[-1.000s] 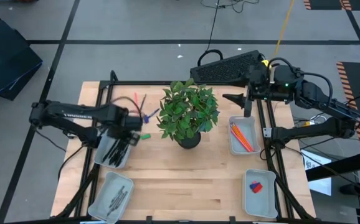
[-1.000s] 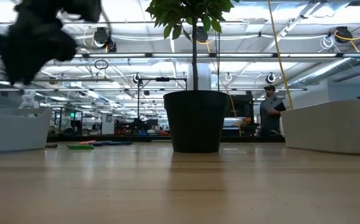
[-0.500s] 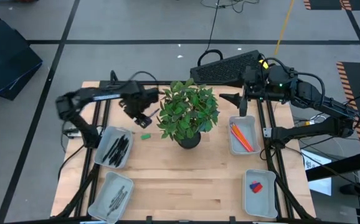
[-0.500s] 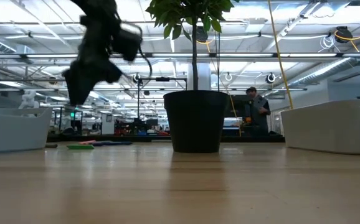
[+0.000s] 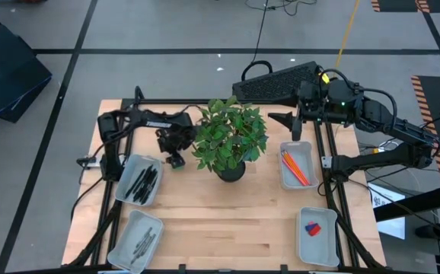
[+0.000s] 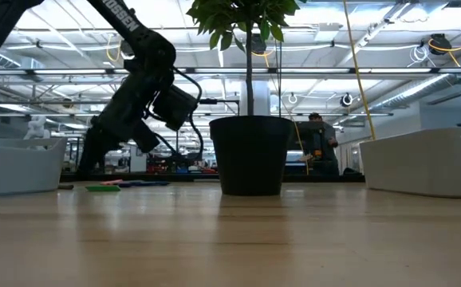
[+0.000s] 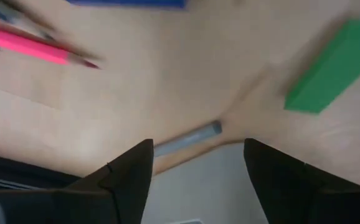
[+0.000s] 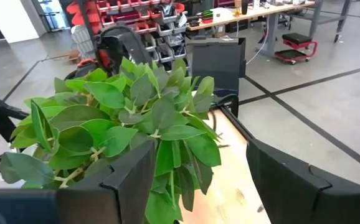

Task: Sort crayons/erasers/pens/pencils in bins
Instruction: Put the gray crayon into the bottom left gray bin

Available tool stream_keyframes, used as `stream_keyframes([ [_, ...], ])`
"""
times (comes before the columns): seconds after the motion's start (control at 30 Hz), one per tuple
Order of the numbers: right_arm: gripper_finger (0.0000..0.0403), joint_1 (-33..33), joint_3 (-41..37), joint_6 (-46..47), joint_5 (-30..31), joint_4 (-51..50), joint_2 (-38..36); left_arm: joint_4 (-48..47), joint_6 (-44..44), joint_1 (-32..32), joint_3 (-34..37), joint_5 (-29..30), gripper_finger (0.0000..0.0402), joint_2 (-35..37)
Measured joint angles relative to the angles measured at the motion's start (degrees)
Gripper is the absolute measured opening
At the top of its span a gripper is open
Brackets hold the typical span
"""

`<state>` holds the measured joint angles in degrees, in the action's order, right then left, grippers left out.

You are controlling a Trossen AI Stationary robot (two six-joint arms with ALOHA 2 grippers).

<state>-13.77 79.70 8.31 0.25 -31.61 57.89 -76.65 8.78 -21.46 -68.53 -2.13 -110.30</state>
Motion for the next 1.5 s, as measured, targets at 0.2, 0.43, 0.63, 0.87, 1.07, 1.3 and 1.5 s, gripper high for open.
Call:
stream_keyframes([
  [0.2, 0.0244, 0.0, 0.0, 0.0, 0.0, 0.0, 0.0, 0.4, -3.8, 2.7, 5.1, 3.0, 0.0255, -0.1],
  [0.43, 0.0244, 0.0, 0.0, -0.4, 0.0, 0.0, 0.0, 6.1, -4.3, 2.8, 7.8, 4.8, 0.0230, 0.0],
  [0.63, 0.0244, 0.0, 0.0, -0.1, -0.2, -0.5, 0.0, 8.2, -5.7, 2.9, 7.9, 4.0, 0.0126, 0.0],
  [0.87, 0.0244, 0.0, 0.0, 0.0, -0.3, -1.8, 0.0, 9.3, -6.7, 2.9, 7.8, 4.4, 0.0016, 0.1],
  [1.07, 0.0244, 0.0, 0.0, 0.0, -0.3, -1.8, 0.0, 9.4, -7.6, 2.9, 7.4, 8.7, 0.0037, 0.1],
  [1.3, 0.0244, 0.0, 0.0, 0.0, -0.4, -1.8, 0.0, 8.7, -7.6, 3.2, 5.9, 12.8, 0.0025, 1.5],
  [1.5, 0.0244, 0.0, 0.0, 0.0, -0.4, -1.8, 0.0, 5.9, -6.2, 3.2, 5.2, 12.6, 0.0011, 5.5],
])
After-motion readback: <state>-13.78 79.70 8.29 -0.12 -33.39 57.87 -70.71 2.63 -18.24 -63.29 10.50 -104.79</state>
